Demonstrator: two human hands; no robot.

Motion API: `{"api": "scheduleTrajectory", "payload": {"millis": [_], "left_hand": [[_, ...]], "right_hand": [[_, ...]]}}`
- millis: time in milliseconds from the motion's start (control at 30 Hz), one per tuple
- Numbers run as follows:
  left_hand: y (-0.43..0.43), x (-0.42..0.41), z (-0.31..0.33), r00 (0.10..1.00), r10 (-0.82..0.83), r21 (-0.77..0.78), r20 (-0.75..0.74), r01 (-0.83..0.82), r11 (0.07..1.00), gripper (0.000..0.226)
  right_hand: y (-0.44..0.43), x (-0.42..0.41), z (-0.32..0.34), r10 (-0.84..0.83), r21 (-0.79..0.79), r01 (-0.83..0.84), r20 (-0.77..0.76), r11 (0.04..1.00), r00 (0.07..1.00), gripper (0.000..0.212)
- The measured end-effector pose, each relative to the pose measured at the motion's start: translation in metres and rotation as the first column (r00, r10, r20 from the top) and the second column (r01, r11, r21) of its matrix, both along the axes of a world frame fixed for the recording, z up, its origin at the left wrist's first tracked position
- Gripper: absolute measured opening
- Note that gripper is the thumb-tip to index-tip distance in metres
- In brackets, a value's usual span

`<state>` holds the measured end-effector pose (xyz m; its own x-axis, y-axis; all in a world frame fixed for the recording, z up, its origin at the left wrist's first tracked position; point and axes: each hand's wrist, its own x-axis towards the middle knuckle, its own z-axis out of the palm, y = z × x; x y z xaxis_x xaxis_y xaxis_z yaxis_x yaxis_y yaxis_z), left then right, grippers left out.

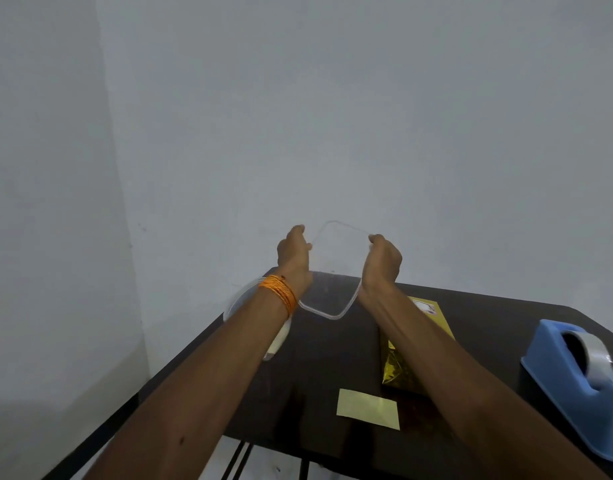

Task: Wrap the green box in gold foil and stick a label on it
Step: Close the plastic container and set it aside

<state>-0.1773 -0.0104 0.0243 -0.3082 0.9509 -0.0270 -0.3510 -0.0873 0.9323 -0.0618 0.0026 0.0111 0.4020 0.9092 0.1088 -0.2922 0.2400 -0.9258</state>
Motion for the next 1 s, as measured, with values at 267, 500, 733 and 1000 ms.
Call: {"api": "scheduleTrajectory", "payload": {"millis": [267, 500, 733, 1000], "left_hand": [[-0.023, -0.053, -0.01, 0.994, 0.067, 0.099, -0.085, -0.059, 0.993, 0.037], [-0.027, -0.083, -0.021, 0.972, 0.233, 0.143, 0.013, -0.232, 0.962, 0.047], [-0.022, -0.133, -0.047, 0.913, 0.304, 0.018, -0.273, -0.312, 0.95, 0.029], [-0.013, -0.154, -0.075, 0.789, 0.202, -0.024, -0.58, -0.265, 0.964, 0.019]], "right_hand": [[-0.032, -0.04, -0.011, 0.078, 0.065, -0.074, -0.061, 0.995, 0.995, 0.021], [-0.015, -0.056, -0.027, 0.233, -0.105, -0.218, 0.165, 0.97, 0.958, 0.01], [-0.017, -0.087, -0.045, 0.282, -0.165, -0.234, 0.413, 0.958, 0.866, 0.018], [-0.012, -0.096, -0.066, 0.162, -0.113, -0.116, 0.617, 0.987, 0.77, 0.016]]}}
